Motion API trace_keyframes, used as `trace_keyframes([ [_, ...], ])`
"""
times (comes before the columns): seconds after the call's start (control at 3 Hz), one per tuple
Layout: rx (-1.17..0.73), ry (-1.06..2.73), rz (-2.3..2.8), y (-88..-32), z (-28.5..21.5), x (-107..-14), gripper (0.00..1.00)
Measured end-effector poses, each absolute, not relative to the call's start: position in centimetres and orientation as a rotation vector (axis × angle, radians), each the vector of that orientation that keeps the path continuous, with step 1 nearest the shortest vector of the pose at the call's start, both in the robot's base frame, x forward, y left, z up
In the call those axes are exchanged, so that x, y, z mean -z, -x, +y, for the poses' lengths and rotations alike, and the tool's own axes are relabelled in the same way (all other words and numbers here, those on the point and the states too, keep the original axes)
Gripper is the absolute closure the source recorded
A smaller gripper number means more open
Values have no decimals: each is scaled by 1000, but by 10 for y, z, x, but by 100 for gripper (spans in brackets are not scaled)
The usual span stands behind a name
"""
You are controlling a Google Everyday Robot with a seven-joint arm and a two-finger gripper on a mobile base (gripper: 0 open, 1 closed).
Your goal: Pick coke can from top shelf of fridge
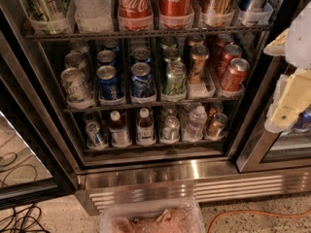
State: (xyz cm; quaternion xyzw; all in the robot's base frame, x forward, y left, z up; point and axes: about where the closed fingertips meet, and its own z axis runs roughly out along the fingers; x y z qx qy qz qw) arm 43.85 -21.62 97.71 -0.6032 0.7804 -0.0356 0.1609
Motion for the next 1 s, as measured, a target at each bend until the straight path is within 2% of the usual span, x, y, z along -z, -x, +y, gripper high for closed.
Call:
trace_keyframes([
  [1.0, 67, 1595, 1971, -435, -219, -977, 0],
])
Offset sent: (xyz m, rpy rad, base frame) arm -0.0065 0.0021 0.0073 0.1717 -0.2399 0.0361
